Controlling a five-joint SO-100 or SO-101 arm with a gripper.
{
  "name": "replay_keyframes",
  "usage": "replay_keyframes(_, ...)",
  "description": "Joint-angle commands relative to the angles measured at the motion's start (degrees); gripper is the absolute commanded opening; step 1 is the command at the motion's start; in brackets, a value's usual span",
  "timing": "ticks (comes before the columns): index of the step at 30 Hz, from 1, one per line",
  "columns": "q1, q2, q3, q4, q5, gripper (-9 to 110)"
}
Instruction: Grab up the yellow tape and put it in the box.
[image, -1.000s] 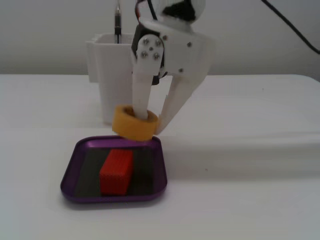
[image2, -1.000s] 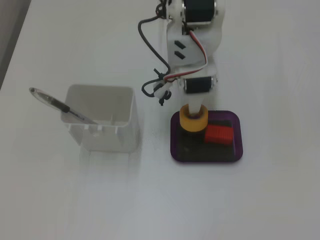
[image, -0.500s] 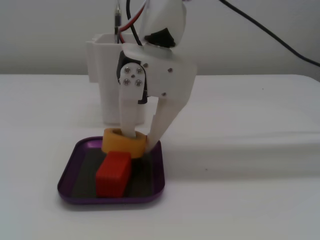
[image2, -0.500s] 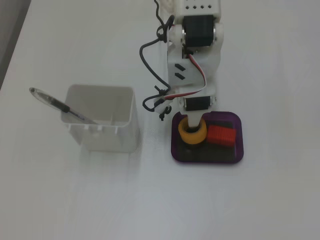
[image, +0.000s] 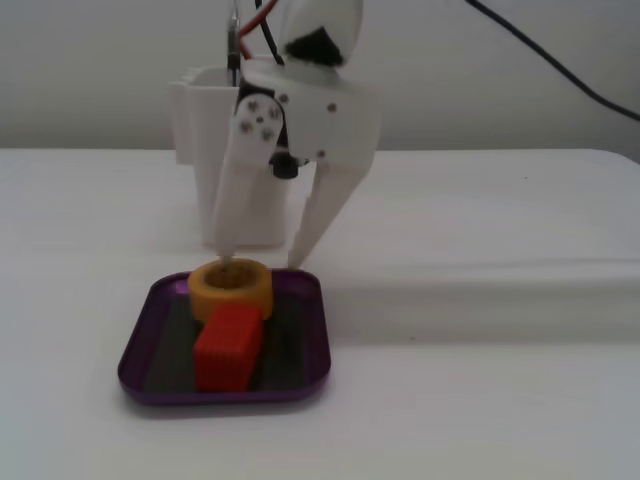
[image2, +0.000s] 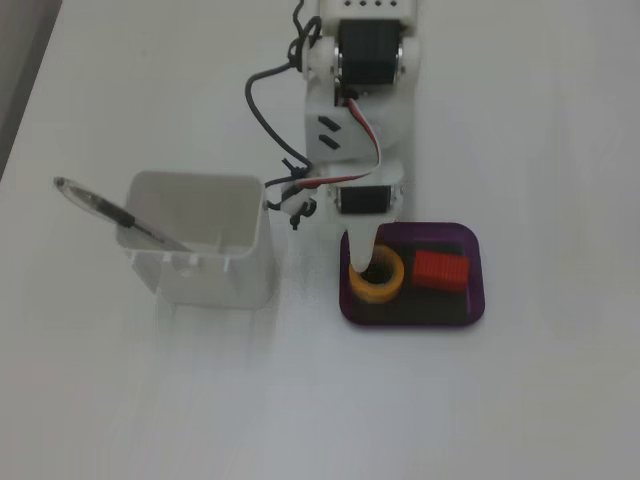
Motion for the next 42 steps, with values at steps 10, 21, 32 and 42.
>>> replay_keyframes(10,-0.1,4.0,-44.6,31.0,3.3,16)
replay_keyframes(21,-0.1,30.4,-13.6,30.2,2.6,16)
replay_keyframes(32,0.4,54.2,32.3,17.0,3.7,15)
replay_keyframes(42,0.4,78.8,69.9,1.7,6.3,16)
